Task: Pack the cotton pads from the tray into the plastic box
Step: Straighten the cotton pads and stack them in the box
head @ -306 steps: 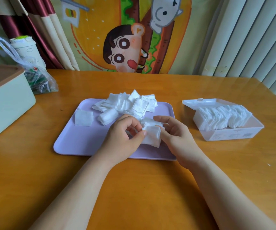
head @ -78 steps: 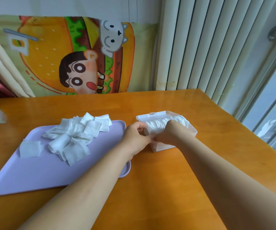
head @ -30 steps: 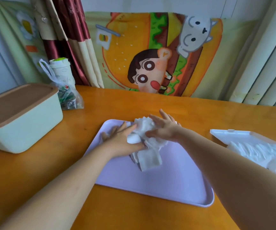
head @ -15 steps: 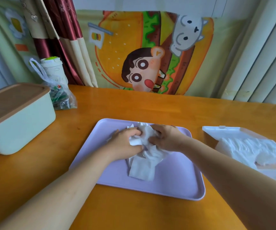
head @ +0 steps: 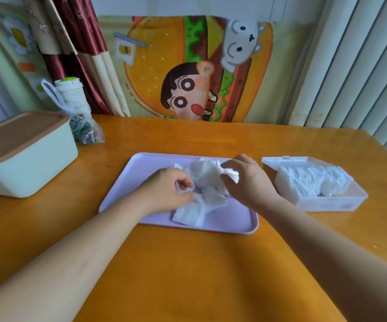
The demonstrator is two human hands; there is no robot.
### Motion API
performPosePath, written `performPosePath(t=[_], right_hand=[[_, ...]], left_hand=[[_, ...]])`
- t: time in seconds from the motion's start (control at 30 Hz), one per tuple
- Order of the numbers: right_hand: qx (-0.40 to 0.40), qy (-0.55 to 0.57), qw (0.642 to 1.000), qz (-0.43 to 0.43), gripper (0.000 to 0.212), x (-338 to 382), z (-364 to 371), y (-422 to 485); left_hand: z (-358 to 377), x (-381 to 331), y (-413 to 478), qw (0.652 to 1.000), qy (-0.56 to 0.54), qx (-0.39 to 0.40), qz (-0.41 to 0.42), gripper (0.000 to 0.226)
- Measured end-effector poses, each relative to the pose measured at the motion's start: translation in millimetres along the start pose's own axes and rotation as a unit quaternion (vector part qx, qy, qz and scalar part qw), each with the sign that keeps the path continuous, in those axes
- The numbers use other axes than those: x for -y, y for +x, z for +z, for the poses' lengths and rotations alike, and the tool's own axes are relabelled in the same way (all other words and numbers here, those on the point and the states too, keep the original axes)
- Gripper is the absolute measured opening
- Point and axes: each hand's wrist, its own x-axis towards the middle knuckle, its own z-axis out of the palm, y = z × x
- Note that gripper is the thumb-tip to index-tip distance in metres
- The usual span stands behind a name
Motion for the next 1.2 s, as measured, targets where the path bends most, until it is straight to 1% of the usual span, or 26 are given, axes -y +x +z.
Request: performPosePath(t=[0.03, 0.07, 0.13, 0.17, 0.23, 0.33, 0.4, 0.47, 0.57, 0.63, 0.67, 0.73, 0.8, 0.97, 1.03, 1.1, 1.2], right_hand=[[-0.011, 0.019, 1.0, 0.01, 0.024, 3.2, 2.1, -8.4], [-0.012, 0.046, 0.999, 0.027, 0.02, 6.5, 3.9, -16.5], [-0.001, 0.098, 0.993, 0.072, 0.014, 11.5, 5.7, -31.9], [0.003, 0.117, 0.989, 0.091, 0.012, 13.2, 7.5, -38.4], [-0.002, 0.142, 0.984, 0.107, 0.012, 14.5, 11.1, -53.2], [-0.018, 0.144, 0.985, 0.088, 0.011, 11.8, 17.9, -70.2], [-0.028, 0.143, 0.987, 0.07, 0.011, 10.2, 20.5, -73.9], [-0.028, 0.186, 0.979, 0.083, 0.014, 10.4, 17.1, -74.6], [0.004, 0.281, 0.953, 0.113, 0.022, 14.7, 8.4, -74.0], [0.038, 0.322, 0.937, 0.127, 0.028, 13.9, 4.7, -73.0], [0.056, 0.348, 0.927, 0.127, 0.028, 16.6, 3.3, -71.9], [0.067, 0.392, 0.909, 0.128, 0.019, 12.2, -0.9, -71.7], [0.057, 0.415, 0.898, 0.135, 0.013, 5.9, -5.0, -72.1], [0.029, 0.426, 0.889, 0.165, 0.014, -1.3, -3.7, -71.0], [0.025, 0.434, 0.884, 0.171, 0.016, -1.6, -1.4, -69.6], [0.025, 0.437, 0.882, 0.174, 0.018, -1.5, -0.9, -69.3], [0.031, 0.435, 0.883, 0.175, 0.021, 0.8, 0.1, -69.4]], left_hand=[[5.2, -1.1, -5.7, 0.998, 0.043, 0.035, 0.004, 0.033], [11.0, -0.7, -9.2, 0.996, 0.073, 0.055, 0.007, 0.045], [19.6, 0.6, -13.9, 0.994, 0.081, 0.07, -0.01, 0.058], [20.9, 1.1, -14.4, 0.995, 0.072, 0.067, -0.019, 0.06], [23.7, 1.3, -16.5, 0.996, 0.055, 0.066, -0.031, 0.053], [25.9, -0.3, -23.8, 0.998, 0.025, 0.047, -0.039, 0.031], [24.2, 0.2, -27.7, 0.999, -0.01, 0.025, -0.045, 0.026], [19.5, 0.3, -30.4, 0.998, -0.054, 0.0, -0.042, 0.022], [12.9, -7.0, -31.2, 0.987, -0.158, -0.022, -0.019, 0.02], [19.0, -17.9, -26.7, 0.968, -0.25, -0.021, -0.018, 0.022], [21.7, -21.3, -26.4, 0.958, -0.284, -0.026, -0.021, 0.023], [35.6, -29.7, -19.1, 0.943, -0.332, -0.027, -0.025, 0.024], [49.8, -33.5, -11.6, 0.932, -0.359, -0.03, -0.029, 0.026], [66.9, -31.1, -4.6, 0.906, -0.415, -0.053, -0.066, 0.017], [66.2, -25.2, -5.0, 0.897, -0.433, -0.061, -0.063, 0.02], [64.8, -22.2, -6.2, 0.892, -0.444, -0.067, -0.059, 0.024], [65.0, -19.5, -6.2, 0.889, -0.446, -0.074, -0.064, 0.023]])
